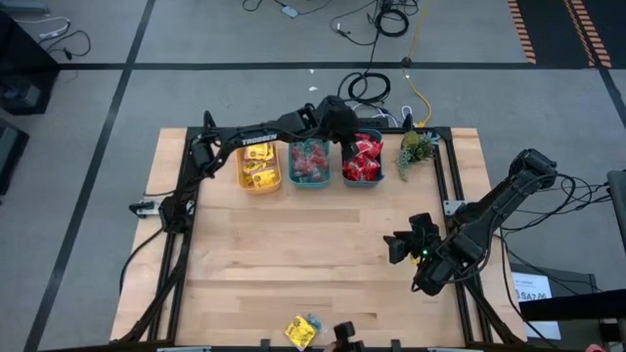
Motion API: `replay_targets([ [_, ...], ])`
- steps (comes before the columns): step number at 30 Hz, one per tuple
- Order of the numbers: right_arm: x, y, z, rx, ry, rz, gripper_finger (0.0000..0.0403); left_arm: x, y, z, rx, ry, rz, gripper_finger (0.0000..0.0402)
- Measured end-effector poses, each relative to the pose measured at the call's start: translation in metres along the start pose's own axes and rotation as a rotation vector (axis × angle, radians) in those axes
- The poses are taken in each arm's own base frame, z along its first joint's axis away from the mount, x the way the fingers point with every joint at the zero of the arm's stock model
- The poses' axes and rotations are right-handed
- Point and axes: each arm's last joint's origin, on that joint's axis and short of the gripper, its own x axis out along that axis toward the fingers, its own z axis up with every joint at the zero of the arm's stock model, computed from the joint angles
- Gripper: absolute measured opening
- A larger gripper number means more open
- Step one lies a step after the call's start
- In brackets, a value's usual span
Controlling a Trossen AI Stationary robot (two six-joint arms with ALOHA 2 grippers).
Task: Sort candy
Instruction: Put the yellow candy into the yellow bin
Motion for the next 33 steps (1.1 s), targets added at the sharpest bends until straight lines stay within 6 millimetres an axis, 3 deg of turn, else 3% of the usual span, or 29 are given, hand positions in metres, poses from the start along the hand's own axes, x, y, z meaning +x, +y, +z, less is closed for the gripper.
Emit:
replay_targets([
  [8, 0.0, 0.0, 0.0, -0.008, -0.001, 0.0, 0.0196, -0.004, -0.008, 0.004, 0.006, -0.003, -0.012, 0.0132],
  [15, 0.0, -0.001, 0.001, -0.05, -0.006, -0.006, 0.0196, -0.039, -0.022, 0.017, 0.023, 0.061, 0.044, 0.0132],
  [19, 0.0, -0.001, 0.001, -0.093, -0.006, -0.005, 0.0196, -0.072, -0.034, 0.029, 0.012, 0.084, 0.154, 0.0132],
  [27, 0.0, -0.001, 0.0, -0.179, 0.0, -0.003, 0.0196, -0.133, -0.082, 0.032, -0.052, 0.2, 0.135, 0.0132],
  [33, 0.0, -0.001, -0.002, -0.242, 0.058, -0.021, 0.0196, -0.17, -0.144, -0.003, -0.076, 0.239, 0.173, 0.0132],
])
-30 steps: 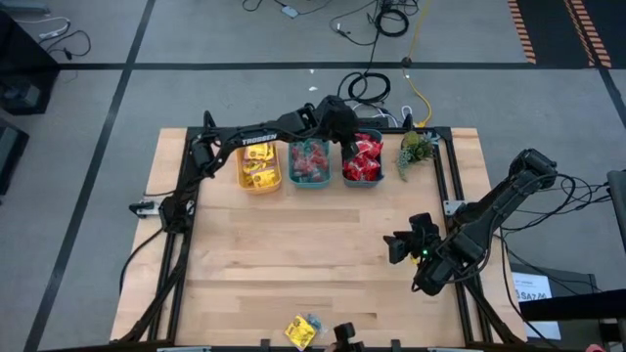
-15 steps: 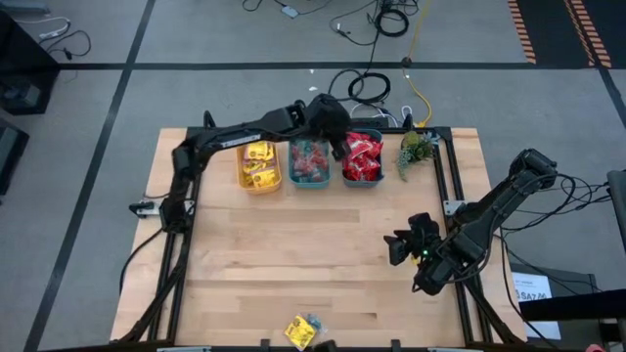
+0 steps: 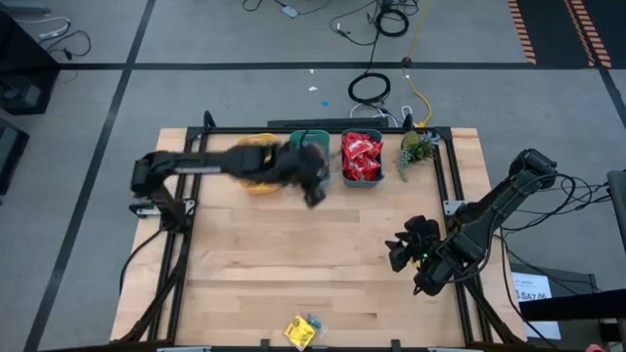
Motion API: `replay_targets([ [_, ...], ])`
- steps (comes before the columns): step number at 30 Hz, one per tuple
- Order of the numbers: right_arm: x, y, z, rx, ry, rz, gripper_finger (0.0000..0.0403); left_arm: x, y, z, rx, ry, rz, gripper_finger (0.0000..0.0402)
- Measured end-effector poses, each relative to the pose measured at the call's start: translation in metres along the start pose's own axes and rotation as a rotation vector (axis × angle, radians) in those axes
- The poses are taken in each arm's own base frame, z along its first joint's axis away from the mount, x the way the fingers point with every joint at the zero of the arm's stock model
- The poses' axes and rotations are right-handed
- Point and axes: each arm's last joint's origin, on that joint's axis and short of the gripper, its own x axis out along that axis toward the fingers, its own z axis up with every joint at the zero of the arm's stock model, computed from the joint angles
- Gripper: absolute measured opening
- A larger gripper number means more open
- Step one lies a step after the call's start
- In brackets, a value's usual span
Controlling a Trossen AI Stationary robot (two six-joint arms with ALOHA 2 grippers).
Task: Sort candy
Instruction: Put the yellow candy into the yellow bin
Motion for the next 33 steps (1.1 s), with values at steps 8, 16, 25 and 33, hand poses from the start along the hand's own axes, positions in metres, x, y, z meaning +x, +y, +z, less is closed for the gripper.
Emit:
replay_targets([
  [8, 0.0, 0.002, -0.003, -0.093, 0.105, 0.011, 0.0196, -0.042, -0.091, -0.09, 0.07, 0.066, -0.157, 0.0132],
  [16, -0.001, 0.006, -0.006, -0.152, 0.17, 0.051, 0.0196, -0.064, -0.18, -0.155, 0.286, 0.054, -0.351, 0.0132],
  [25, -0.003, 0.011, -0.009, -0.145, 0.184, 0.103, 0.0196, -0.026, -0.222, -0.195, 0.364, 0.153, -0.411, 0.0132],
  [33, -0.003, 0.012, -0.009, -0.111, 0.186, 0.105, 0.0196, 0.002, -0.249, -0.216, 0.41, 0.262, -0.517, 0.0132],
])
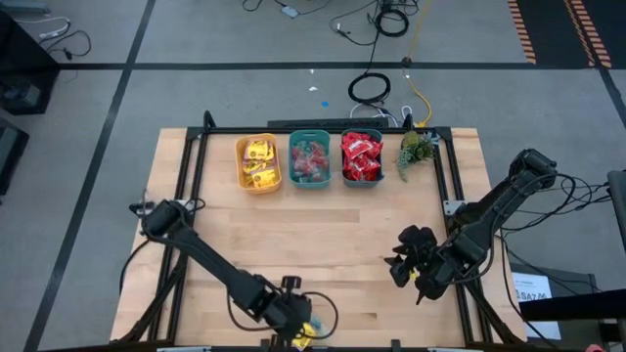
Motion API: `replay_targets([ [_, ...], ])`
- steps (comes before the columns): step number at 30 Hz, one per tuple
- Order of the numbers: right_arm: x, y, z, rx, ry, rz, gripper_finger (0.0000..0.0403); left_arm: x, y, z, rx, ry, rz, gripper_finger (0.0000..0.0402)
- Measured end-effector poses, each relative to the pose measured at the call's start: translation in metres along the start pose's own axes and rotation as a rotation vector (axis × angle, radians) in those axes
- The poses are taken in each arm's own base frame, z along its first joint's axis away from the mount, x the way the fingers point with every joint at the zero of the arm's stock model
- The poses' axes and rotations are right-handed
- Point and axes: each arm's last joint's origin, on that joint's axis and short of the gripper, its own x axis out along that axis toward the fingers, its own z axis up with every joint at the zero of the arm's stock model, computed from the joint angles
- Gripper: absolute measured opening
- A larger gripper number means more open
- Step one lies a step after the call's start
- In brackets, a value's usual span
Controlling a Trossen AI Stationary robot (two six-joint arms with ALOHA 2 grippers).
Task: Sort candy
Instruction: Put the yellow candy into the yellow bin
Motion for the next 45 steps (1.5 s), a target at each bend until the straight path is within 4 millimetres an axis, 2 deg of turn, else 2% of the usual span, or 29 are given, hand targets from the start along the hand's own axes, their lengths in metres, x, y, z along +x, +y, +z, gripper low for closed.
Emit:
replay_targets([
  [4, 0.0, 0.0, 0.0, 0.011, 0.0, 0.0, 0.0196, 0.013, -0.007, 0.0, 0.071, 0.041, 0.008, 0.0132],
  [9, 0.0, 0.0, 0.0, 0.016, 0.0, 0.0, 0.0196, 0.038, -0.005, -0.011, 0.079, 0.153, 0.035, 0.0132],
  [14, 0.0, 0.0, 0.0, 0.019, 0.0, 0.0, 0.0196, 0.056, -0.004, -0.017, 0.08, 0.178, 0.049, 0.013],
  [17, 0.0, 0.0, 0.0, 0.019, 0.0, 0.0, 0.0196, 0.06, -0.003, -0.02, 0.079, 0.198, 0.059, 0.011],
  [20, 0.0, 0.0, 0.0, 0.018, 0.0, -0.001, 0.0196, 0.059, -0.003, -0.022, 0.082, 0.216, 0.06, 0.0064],
  [22, 0.0, 0.0, 0.0, 0.016, 0.0, -0.001, 0.0196, 0.056, -0.002, -0.022, 0.083, 0.237, 0.048, 0.0022],
  [24, 0.0, 0.0, 0.0, 0.013, 0.0, -0.002, 0.0196, 0.051, -0.003, -0.02, 0.066, 0.249, 0.045, 0.001],
  [30, 0.0, -0.001, 0.0, -0.005, -0.001, -0.006, 0.0196, 0.022, -0.003, -0.014, 0.074, 0.31, 0.11, 0.0004],
  [40, 0.0, -0.001, 0.0, -0.025, -0.001, -0.007, 0.0196, -0.036, 0.002, 0.004, 0.05, 0.239, 0.18, 0.0002],
  [45, 0.0, -0.001, 0.0, -0.042, -0.001, -0.007, 0.0196, -0.051, 0.011, 0.009, 0.012, 0.222, 0.191, 0.0001],
])
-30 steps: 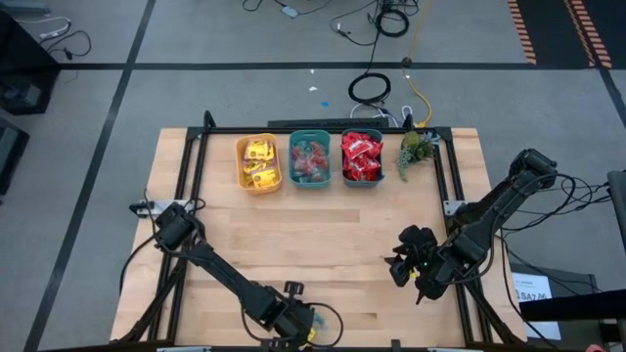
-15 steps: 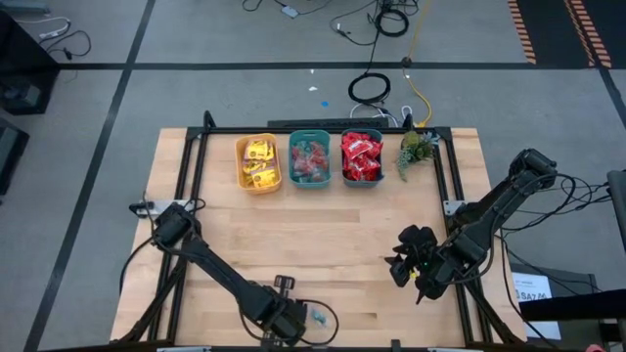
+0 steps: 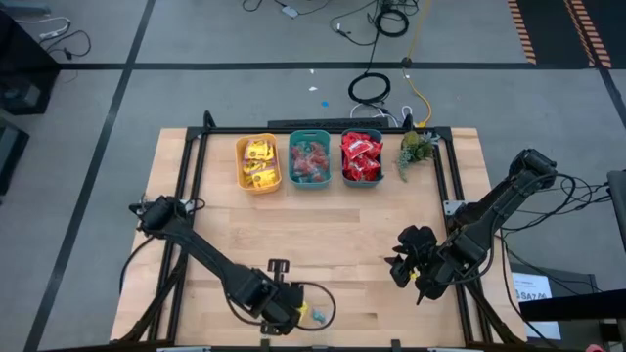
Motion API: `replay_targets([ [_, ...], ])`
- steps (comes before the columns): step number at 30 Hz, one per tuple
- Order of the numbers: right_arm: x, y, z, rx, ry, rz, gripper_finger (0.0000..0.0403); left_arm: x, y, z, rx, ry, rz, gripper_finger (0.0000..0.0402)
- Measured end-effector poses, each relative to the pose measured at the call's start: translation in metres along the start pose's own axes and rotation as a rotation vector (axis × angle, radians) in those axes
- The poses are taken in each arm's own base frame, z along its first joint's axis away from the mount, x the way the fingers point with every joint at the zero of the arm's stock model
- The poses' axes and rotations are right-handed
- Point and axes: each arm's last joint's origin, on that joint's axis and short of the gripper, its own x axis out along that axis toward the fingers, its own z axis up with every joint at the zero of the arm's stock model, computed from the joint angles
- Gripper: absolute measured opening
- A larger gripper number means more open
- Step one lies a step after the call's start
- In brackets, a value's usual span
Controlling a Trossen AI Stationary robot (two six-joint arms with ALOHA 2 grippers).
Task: Sort candy
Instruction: Put the yellow candy into the yellow bin
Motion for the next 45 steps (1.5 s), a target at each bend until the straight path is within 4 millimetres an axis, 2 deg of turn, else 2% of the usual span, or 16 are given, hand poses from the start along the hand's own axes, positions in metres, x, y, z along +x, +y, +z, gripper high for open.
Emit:
replay_targets([
  [3, 0.0, 0.0, 0.0, 0.0, 0.0, 0.0, 0.0196, -0.009, 0.015, 0.004, -0.068, -0.006, 0.008, 0.0001],
  [6, 0.0, 0.0, 0.0, 0.0, -0.001, 0.0, 0.0196, -0.014, 0.04, 0.011, -0.122, -0.006, 0.049, 0.0001],
  [11, 0.0, 0.0, 0.0, 0.01, -0.002, 0.001, 0.0196, -0.034, 0.097, 0.02, -0.145, -0.019, 0.106, 0.0],
  [15, 0.0, 0.0, 0.0, 0.018, -0.004, 0.001, 0.0196, -0.058, 0.15, 0.015, -0.181, -0.077, 0.153, 0.0],
  [23, 0.0, 0.0, 0.001, 0.065, -0.015, 0.001, 0.0196, -0.084, 0.26, -0.044, -0.349, -0.122, 0.262, 0.0],
  [28, 0.0, 0.0, 0.003, 0.139, -0.076, 0.003, 0.0196, -0.077, 0.325, -0.088, -0.483, -0.158, 0.279, 0.0],
  [31, 0.001, 0.0, 0.004, 0.196, -0.086, 0.001, 0.0196, -0.073, 0.357, -0.112, -0.561, -0.145, 0.28, 0.0],
  [33, 0.001, 0.0, 0.005, 0.229, -0.089, 0.0, 0.0196, -0.074, 0.372, -0.123, -0.59, -0.153, 0.269, 0.0],
  [36, 0.003, -0.001, 0.007, 0.273, -0.092, -0.002, 0.0196, -0.078, 0.384, -0.131, -0.605, -0.181, 0.247, 0.0],
  [45, 0.004, 0.0, 0.009, 0.321, -0.097, 0.0, 0.0196, -0.078, 0.387, -0.134, -0.57, -0.189, 0.212, 0.0006],
])
